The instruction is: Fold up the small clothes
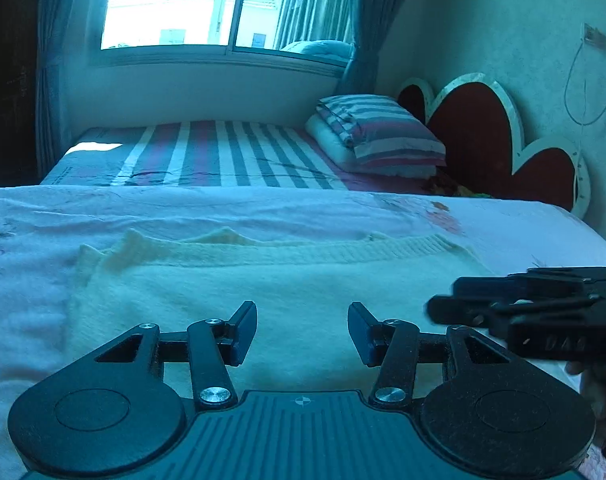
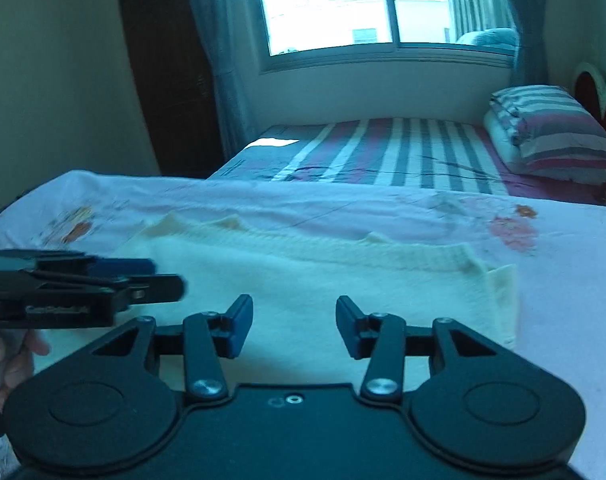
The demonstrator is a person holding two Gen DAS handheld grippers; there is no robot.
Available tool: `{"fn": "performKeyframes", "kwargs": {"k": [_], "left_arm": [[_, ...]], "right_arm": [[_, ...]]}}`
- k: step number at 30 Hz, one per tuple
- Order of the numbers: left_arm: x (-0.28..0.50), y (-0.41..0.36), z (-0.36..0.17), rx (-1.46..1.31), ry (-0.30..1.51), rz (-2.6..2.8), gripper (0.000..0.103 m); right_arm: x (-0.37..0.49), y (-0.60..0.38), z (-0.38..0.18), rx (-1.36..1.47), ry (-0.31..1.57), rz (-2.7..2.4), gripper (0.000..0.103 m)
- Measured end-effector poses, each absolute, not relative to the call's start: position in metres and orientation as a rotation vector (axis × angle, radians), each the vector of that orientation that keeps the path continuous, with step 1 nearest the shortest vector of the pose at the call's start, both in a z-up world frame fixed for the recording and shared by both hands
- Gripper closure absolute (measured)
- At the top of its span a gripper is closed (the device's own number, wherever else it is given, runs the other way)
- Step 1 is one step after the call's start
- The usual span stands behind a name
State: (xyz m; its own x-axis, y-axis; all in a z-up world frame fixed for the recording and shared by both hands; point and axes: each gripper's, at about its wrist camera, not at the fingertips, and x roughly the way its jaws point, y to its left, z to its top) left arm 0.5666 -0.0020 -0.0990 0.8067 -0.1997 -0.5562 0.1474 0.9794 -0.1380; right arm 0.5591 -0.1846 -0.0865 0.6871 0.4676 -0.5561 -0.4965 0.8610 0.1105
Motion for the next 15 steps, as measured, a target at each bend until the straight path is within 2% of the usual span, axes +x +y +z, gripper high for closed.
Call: {"fn": "performKeyframes", "kwargs": {"k": [1, 2, 3, 6, 7, 9, 10, 12, 15], "left_arm": [[0.567, -0.008, -0.104, -0.068, 0.621, -0.184, 0.052], [0.569, -0.014, -0.11, -0.03, 0.655, -0.167, 0.052], [0.57, -0.016, -0.117, -0.01, 0.676, -0.163, 0.052], [0.564, -0.01, -0.113, -0.025, 0.665, -0.165, 0.05], [0.559, -0.007, -0.106, -0.023, 0.656, -0.136, 0.05], [0.549, -0.001, -0.095, -0.053, 0.608, -0.133, 0.05], [0.548, 0.005, -0.092, -0.083, 0.604, -0.132, 0.05], [0.551, 0.005, -0.095, -0.086, 0.618, -0.119, 0.05], [0.558, 0.004, -0.11, -0.089, 0.672, -0.101, 0.05]], "right_arm": [[0.557, -0.176, -0.092, -0.088, 0.621, 0.536, 0.061], [0.557, -0.168, -0.1, -0.135, 0.646, 0.51, 0.069], [0.56, -0.164, -0.109, -0.173, 0.666, 0.469, 0.071], [0.564, -0.177, -0.109, -0.112, 0.66, 0.423, 0.077], [0.562, -0.18, -0.104, -0.103, 0.663, 0.409, 0.084], [0.555, -0.187, -0.092, -0.062, 0.624, 0.417, 0.08], [0.553, -0.187, -0.089, -0.056, 0.61, 0.425, 0.075], [0.553, -0.178, -0.09, -0.05, 0.627, 0.461, 0.086], [0.557, -0.162, -0.102, -0.065, 0.673, 0.478, 0.094]]}}
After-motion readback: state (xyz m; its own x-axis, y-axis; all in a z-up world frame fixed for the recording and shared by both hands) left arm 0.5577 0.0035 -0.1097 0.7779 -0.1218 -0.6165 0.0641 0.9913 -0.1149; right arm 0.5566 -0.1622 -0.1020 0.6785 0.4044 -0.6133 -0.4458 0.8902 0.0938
